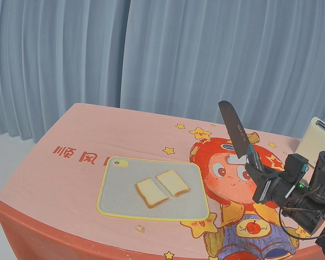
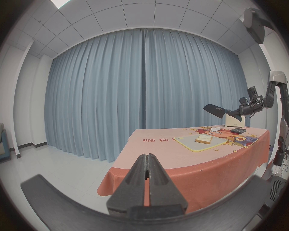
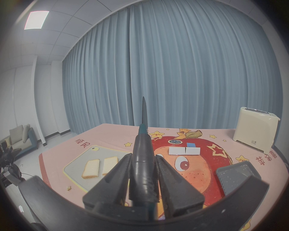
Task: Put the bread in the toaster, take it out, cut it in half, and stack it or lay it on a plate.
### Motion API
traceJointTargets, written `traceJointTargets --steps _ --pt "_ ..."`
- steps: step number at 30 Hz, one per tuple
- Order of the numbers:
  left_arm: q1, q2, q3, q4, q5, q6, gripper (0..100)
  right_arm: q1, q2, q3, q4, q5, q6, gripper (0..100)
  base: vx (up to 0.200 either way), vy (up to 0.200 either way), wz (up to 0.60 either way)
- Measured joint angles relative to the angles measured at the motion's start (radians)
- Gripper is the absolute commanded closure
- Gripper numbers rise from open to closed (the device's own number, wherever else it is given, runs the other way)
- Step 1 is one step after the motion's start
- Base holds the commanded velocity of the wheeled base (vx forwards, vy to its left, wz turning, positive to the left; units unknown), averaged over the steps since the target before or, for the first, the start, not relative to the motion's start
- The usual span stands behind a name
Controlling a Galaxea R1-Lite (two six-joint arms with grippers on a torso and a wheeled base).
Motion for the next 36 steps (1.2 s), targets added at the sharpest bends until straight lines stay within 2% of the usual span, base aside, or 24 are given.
traceJointTargets --steps 10,36 --pt "0.0 0.0 0.0 0.0 0.0 0.0 100 -0.032 0.01 -0.007 0.0 0.0 -0.004 100 0.0 0.0 0.0" --pt "0.0 0.0 0.0 0.0 0.0 0.0 100 -0.05 0.012 -0.007 0.003 -0.002 -0.011 100 0.0 0.0 0.0"
